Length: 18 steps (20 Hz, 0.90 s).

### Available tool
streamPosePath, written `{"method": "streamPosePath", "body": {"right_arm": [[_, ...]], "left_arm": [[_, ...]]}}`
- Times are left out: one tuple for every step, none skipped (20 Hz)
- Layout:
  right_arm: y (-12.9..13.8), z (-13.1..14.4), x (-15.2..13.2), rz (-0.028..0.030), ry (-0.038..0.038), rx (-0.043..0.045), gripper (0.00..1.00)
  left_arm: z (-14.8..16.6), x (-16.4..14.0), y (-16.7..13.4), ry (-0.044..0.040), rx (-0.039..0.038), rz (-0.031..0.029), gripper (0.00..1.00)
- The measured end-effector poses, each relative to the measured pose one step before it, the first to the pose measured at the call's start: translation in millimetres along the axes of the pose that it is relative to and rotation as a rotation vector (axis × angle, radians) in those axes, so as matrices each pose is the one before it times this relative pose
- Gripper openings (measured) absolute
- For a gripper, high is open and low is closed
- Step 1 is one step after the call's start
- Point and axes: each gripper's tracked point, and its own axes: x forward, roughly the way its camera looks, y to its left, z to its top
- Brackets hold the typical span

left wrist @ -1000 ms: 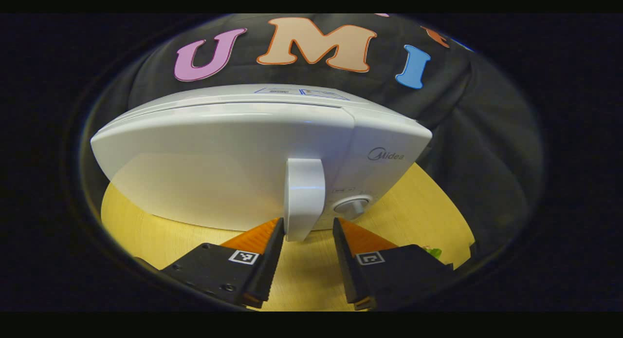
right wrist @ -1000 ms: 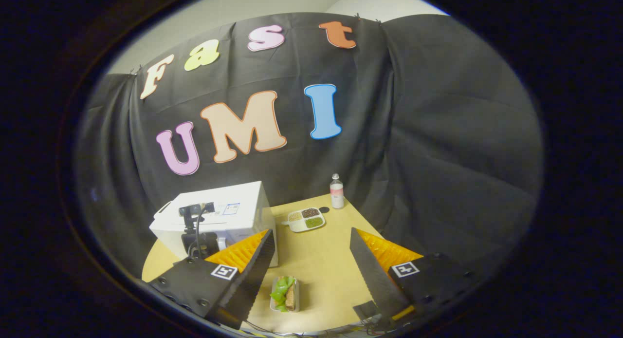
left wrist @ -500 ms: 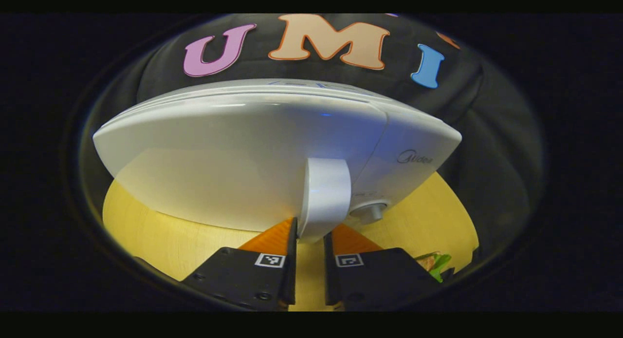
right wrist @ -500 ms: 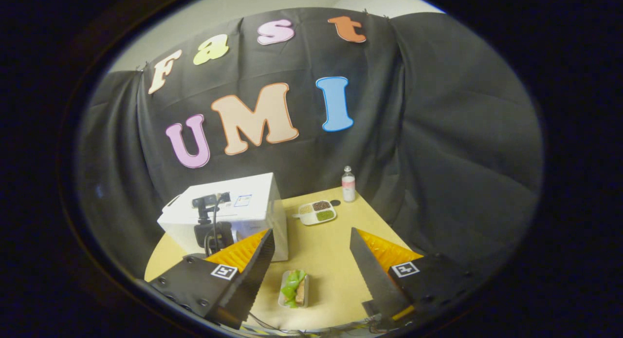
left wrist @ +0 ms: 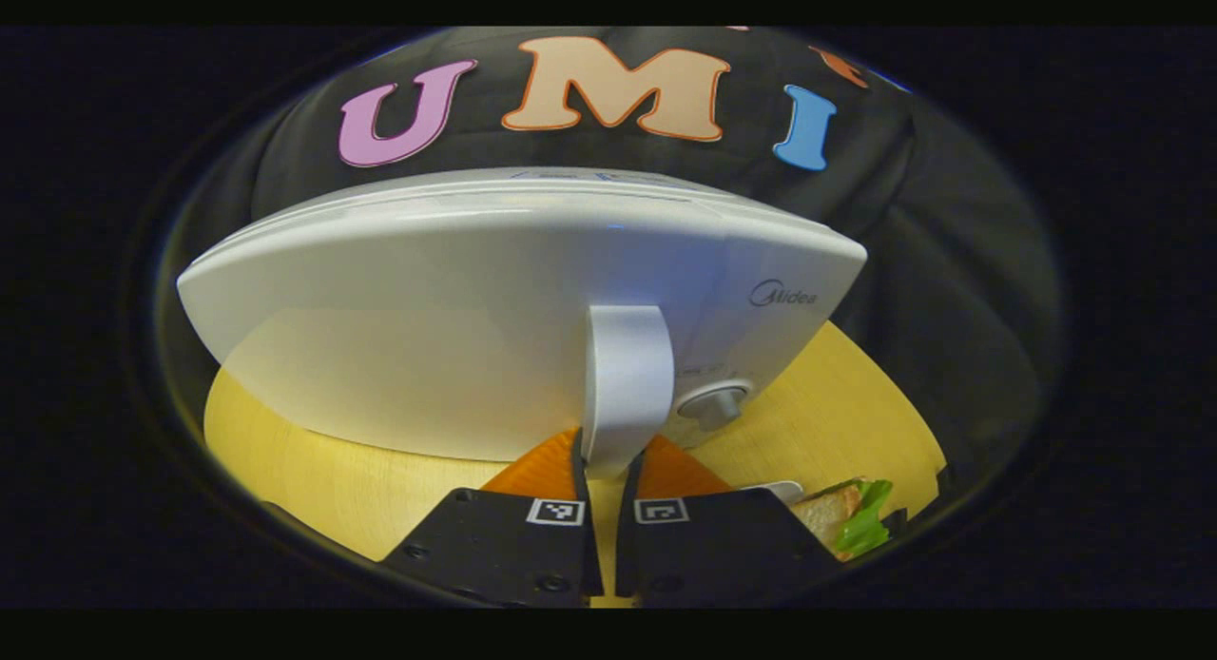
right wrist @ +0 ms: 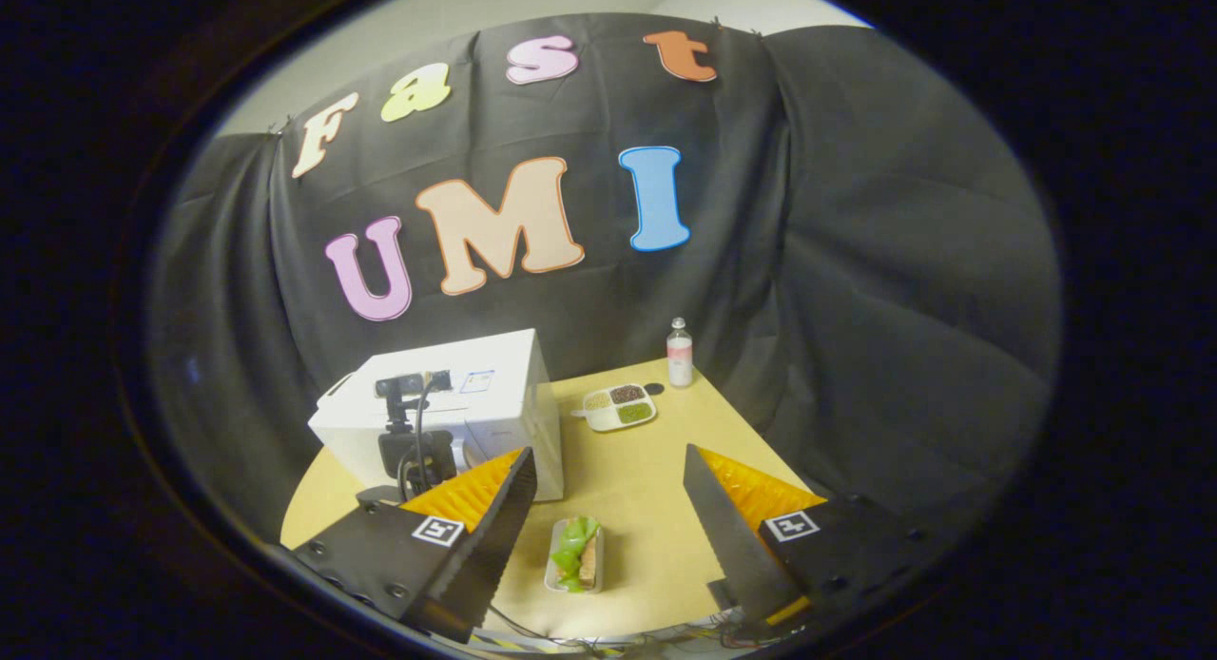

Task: Open the microwave oven with the left hand, put the food in, and close the microwave oven.

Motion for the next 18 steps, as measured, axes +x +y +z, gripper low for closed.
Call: {"method": "streamPosePath", "body": {"right_arm": [[0.77, -3.24, -1.25, 0.00024, 0.00762, 0.00001, 0.94], [0.82, -3.16, -0.51, 0.00040, 0.00861, 0.00056, 0.94], [-0.38, -3.72, -0.19, -0.00367, 0.00881, -0.00223, 0.94], [-1.61, -3.57, 0.95, -0.00585, 0.00448, -0.00400, 0.94], [-0.82, -2.40, 0.38, -0.00649, 0.00451, 0.00026, 0.94], [0.74, -3.62, 1.11, 0.00192, 0.00875, 0.00823, 0.93], [4.01, -2.19, 1.51, 0.01323, 0.00899, 0.01301, 0.94], [3.88, -1.11, 1.88, 0.01531, 0.00418, 0.00712, 0.94], [1.26, -0.28, 2.92, 0.00791, 0.00203, -0.00398, 0.99], [0.42, -2.00, 3.05, 0.00365, 0.00337, -0.01155, 0.94], [0.65, -0.82, 2.62, 0.00269, 0.00136, -0.01205, 0.99], [1.66, -1.16, 1.30, 0.00628, 0.00190, -0.00665, 0.99], [3.10, -1.89, 1.42, 0.01006, 0.00505, -0.00067, 0.99], [2.45, -3.94, 0.91, 0.00939, 0.00952, 0.00127, 0.94], [1.96, -3.61, 0.01, 0.00819, 0.00935, 0.00220, 0.94], [1.50, -3.41, 0.01, 0.00524, 0.00860, 0.00348, 0.94], [0.29, -3.54, -0.39, 0.00359, 0.00901, 0.00419, 0.94], [0.15, -5.11, 0.18, 0.00258, 0.01164, 0.00206, 0.99]], "left_arm": [[-0.18, -0.37, -0.40, -0.00098, -0.00442, -0.00439, 0.05], [-0.26, -0.84, -0.10, 0.00081, -0.00579, -0.00639, 0.04], [-7.28, -6.11, -0.40, 0.02193, -0.01031, -0.00420, 0.04], [-10.26, -12.99, -0.34, -0.00488, -0.01116, -0.00452, 0.04], [-5.57, -11.19, 1.00, -0.02737, 0.01837, -0.00919, 0.04], [-7.08, -13.06, 1.69, -0.01680, 0.02917, -0.01278, 0.04], [-10.81, -13.53, 0.86, 0.01252, 0.01263, -0.00793, 0.04], [-11.37, -14.31, 1.49, 0.01461, -0.00580, -0.00687, 0.04], [-2.87, -7.30, 1.50, 0.00755, -0.00133, -0.00127, 0.06], [-6.57, -8.64, 2.30, 0.00771, 0.00962, -0.00096, 0.07], [-4.61, -7.50, 2.20, 0.00127, 0.01597, 0.00663, 0.09], [-3.80, -5.88, 2.56, 0.00081, 0.01250, 0.00998, 0.12], [-4.48, -5.30, 2.86, 0.00512, 0.00311, 0.01029, 0.11], [-3.68, -5.46, 2.87, 0.00514, -0.00737, 0.00946, 0.13], [-3.15, -5.25, 2.87, 0.00460, -0.02000, 0.00907, 0.17], [-2.49, -4.31, 2.95, 0.00219, -0.03012, 0.00388, 0.19], [-3.58, -6.09, 1.89, 0.00343, -0.03359, 0.00055, 0.22], [-3.30, -5.48, 2.82, 0.00576, -0.03091, 0.00121, 0.25]]}}
